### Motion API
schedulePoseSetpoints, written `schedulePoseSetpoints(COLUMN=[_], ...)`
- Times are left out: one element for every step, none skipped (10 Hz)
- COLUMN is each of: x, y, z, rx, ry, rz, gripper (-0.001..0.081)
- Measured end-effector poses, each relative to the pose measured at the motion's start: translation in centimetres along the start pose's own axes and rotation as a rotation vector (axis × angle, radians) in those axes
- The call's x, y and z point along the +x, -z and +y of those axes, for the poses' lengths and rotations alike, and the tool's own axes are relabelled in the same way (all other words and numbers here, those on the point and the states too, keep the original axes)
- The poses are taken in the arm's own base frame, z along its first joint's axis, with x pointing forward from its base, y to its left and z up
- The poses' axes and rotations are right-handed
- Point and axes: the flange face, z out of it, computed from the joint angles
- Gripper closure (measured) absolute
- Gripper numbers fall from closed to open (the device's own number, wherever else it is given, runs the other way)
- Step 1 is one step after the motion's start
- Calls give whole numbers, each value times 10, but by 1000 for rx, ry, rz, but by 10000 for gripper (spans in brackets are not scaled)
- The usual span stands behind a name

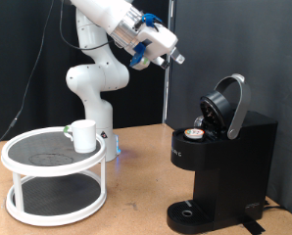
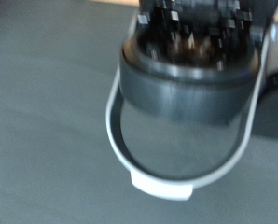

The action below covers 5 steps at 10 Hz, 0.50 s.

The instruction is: Make a cup of coffee with the keurig machine

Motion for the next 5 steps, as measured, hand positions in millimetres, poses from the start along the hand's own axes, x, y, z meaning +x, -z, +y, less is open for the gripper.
schedulePoseSetpoints(x=[-11, -22, -34, -45, -56], y=[-3, -9, -16, -23, -31], z=[-2, -3, -3, -1, 3], rx=[-31, -50, -59, -67, -74], ry=[3, 11, 25, 42, 58], rz=[-8, -12, -12, -8, 0], gripper=[72, 72, 72, 72, 72])
